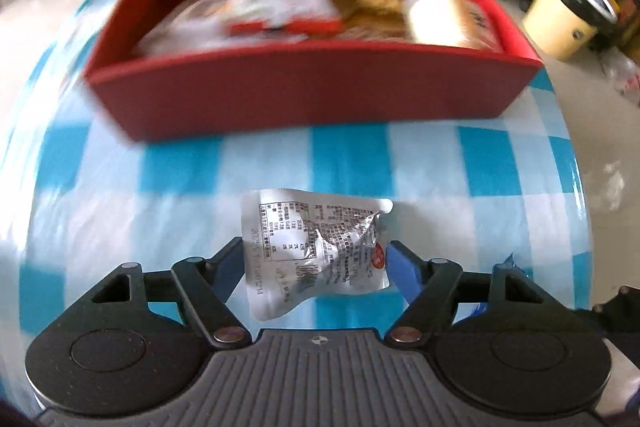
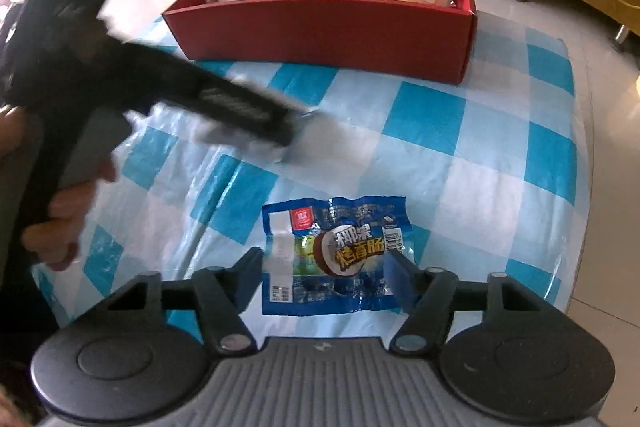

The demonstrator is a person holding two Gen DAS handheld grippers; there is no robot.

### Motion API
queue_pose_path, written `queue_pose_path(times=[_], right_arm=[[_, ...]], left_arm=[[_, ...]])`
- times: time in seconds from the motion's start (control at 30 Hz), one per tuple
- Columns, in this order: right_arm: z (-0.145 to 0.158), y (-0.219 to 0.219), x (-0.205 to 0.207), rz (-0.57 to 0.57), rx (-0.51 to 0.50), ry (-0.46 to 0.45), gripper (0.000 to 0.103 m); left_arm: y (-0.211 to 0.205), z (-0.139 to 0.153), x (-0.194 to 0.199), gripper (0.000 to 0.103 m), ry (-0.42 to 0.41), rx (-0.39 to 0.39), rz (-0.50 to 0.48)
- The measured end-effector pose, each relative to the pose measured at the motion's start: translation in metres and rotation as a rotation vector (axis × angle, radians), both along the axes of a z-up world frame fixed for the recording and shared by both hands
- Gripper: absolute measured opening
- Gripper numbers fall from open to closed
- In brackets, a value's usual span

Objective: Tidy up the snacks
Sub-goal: 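Grasp the silver foil pack with the left tool while the right tool grasps the blue sausage pack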

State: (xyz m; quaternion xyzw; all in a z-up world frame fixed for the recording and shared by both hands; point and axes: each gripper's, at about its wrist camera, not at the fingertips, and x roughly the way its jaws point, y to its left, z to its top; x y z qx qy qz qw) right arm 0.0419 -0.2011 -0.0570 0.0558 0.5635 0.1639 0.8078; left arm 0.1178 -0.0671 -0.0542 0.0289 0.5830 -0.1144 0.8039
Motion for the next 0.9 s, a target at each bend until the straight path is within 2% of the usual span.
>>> queue_pose_path(times=[0.03,0.07,0.1,0.17,0.23,0.3,0.33,0.4,0.47,0.53,0.6,0.67,0.7,0.73,0.8,0.83,0.87,0.9], right_arm=[[0.002,0.001,-0.001,0.005,0.001,-0.004,0.054],[0.003,0.002,-0.001,0.007,0.011,-0.003,0.050],[0.004,0.002,0.000,0.004,0.020,-0.003,0.047],[0.004,0.002,0.000,0.006,0.024,-0.001,0.046],[0.004,0.001,0.000,0.001,0.020,0.005,0.046],[0.006,-0.005,0.000,-0.014,0.042,0.007,0.047],[0.008,-0.008,0.000,-0.014,0.053,0.011,0.050],[0.012,-0.016,-0.003,-0.052,0.067,0.011,0.058],[0.014,-0.022,-0.005,-0.073,0.083,0.009,0.059],[0.013,-0.027,-0.007,-0.091,0.093,0.019,0.059],[0.009,-0.030,-0.006,-0.096,0.105,0.040,0.059],[0.006,-0.032,-0.006,-0.103,0.113,0.054,0.059],[0.005,-0.033,-0.006,-0.105,0.118,0.061,0.059],[0.003,-0.034,-0.006,-0.109,0.122,0.068,0.059],[0.000,-0.033,-0.004,-0.111,0.120,0.078,0.059],[-0.001,-0.033,-0.004,-0.114,0.114,0.079,0.059],[0.000,-0.033,-0.004,-0.115,0.111,0.078,0.059],[0.000,-0.033,-0.004,-0.120,0.114,0.077,0.059]], left_arm=[[0.008,0.004,-0.003,0.066,0.006,-0.020,0.013],[0.015,0.008,-0.006,0.053,0.014,-0.049,0.021],[0.020,0.013,-0.010,0.045,0.017,-0.067,0.025],[0.025,0.021,-0.016,0.039,0.007,-0.070,0.019],[0.018,0.027,-0.016,0.051,-0.015,-0.059,0.009],[0.005,0.031,-0.011,0.084,-0.067,-0.047,-0.031],[-0.002,0.033,-0.010,0.088,-0.099,-0.031,-0.068],[-0.018,0.033,-0.006,0.091,-0.140,0.032,-0.176],[-0.034,0.027,0.000,0.091,-0.167,0.107,-0.309],[-0.042,0.015,0.002,0.091,-0.159,0.154,-0.396],[-0.044,0.004,0.001,0.090,-0.114,0.141,-0.487],[-0.045,-0.007,0.000,0.091,-0.086,0.140,-0.538],[-0.047,-0.014,-0.001,0.099,-0.095,0.163,-0.546],[-0.046,-0.016,-0.002,0.100,-0.113,0.164,-0.536],[-0.037,-0.014,0.001,0.085,-0.082,0.094,-0.489],[-0.036,-0.012,-0.001,0.079,-0.097,0.099,-0.475],[-0.034,-0.009,-0.003,0.068,-0.097,0.099,-0.467],[-0.033,-0.007,-0.006,0.065,-0.096,0.112,-0.450]])
